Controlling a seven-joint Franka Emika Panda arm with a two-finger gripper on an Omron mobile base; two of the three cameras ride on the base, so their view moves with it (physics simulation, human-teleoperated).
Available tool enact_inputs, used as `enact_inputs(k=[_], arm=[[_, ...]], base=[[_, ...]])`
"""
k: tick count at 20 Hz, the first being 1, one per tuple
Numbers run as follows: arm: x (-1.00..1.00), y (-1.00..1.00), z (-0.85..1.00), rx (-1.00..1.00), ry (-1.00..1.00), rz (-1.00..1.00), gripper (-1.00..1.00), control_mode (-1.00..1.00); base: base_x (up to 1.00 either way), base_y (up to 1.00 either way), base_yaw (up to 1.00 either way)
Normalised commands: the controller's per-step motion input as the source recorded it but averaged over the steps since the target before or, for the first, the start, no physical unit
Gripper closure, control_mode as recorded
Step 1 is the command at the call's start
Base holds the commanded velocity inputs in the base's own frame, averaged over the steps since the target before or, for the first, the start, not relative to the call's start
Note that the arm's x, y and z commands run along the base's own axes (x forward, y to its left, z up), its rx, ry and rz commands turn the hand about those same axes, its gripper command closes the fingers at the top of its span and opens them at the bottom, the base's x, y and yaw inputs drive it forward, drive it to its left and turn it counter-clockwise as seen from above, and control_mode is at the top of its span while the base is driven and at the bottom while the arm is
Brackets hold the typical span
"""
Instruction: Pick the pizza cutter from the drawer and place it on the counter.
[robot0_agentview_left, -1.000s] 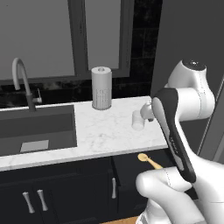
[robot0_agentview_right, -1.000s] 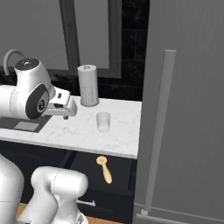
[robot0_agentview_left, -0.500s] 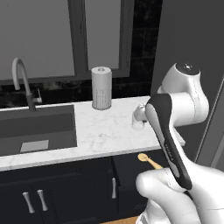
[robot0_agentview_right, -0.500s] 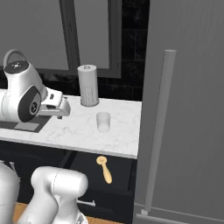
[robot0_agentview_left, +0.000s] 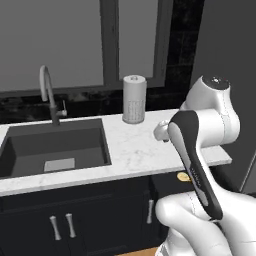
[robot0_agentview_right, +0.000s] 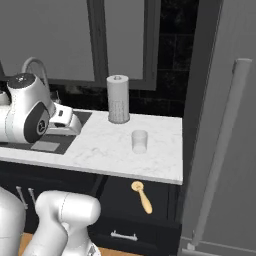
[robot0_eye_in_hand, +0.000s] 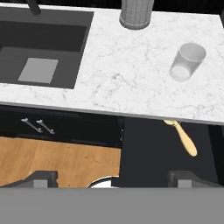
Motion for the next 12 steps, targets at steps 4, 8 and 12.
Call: enact_inputs(k=[4,8,12], arm=[[0.00,0.00,0.00,0.00,0.00,0.00,-1.00,1.00],[0.00,0.00,0.00,0.00,0.00,0.00,-1.00,1.00],[0.00,0.00,0.00,0.00,0.00,0.00,-1.00,1.00]], base=[[0.24,1.00,-0.08],[0.46,0.84,-0.13],[0.20,0.38,-0.27]])
